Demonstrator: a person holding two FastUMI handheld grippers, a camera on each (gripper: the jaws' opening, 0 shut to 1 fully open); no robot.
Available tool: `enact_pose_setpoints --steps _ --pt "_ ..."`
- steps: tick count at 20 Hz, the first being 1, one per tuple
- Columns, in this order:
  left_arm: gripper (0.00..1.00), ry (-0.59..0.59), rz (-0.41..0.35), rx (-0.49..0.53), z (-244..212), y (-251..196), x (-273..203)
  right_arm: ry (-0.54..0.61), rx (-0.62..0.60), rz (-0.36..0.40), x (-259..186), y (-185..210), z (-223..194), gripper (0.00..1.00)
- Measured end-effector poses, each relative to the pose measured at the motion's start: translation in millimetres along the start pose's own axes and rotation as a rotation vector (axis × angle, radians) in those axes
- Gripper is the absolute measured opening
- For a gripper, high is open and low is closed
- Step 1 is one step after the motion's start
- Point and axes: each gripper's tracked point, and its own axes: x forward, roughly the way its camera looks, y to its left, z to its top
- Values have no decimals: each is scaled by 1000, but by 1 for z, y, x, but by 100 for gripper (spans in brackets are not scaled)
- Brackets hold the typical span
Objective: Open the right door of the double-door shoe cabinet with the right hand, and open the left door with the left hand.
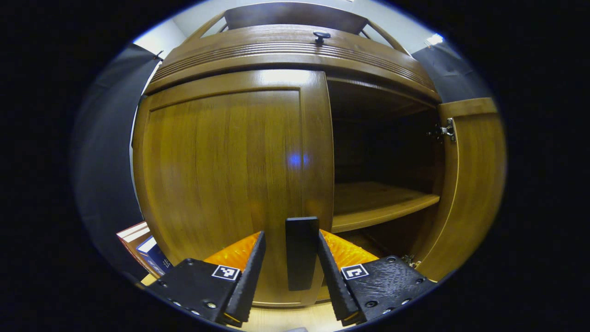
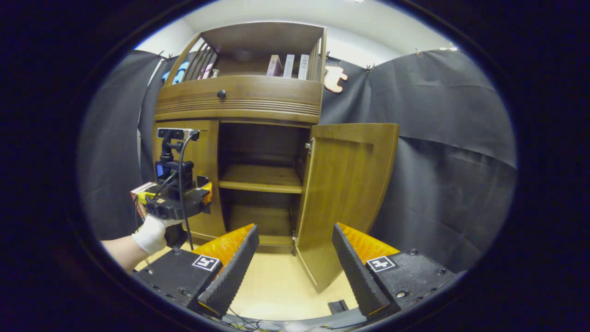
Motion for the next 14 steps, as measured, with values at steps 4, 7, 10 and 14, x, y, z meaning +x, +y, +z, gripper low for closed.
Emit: enact_pose_setpoints --steps 4,7,10,14 --pt "25 36 -18 8 -11 -9 4 -1 -4 9 -2 2 0 100" --pt "30 34 -31 -3 -12 -10 2 -4 1 16 -2 3 1 100" --pt "30 35 -65 -11 -12 -11 -6 9 12 27 -2 5 -3 100" --pt "30 22 -106 -19 -14 -7 -32 25 23 41 -3 7 -10 100"
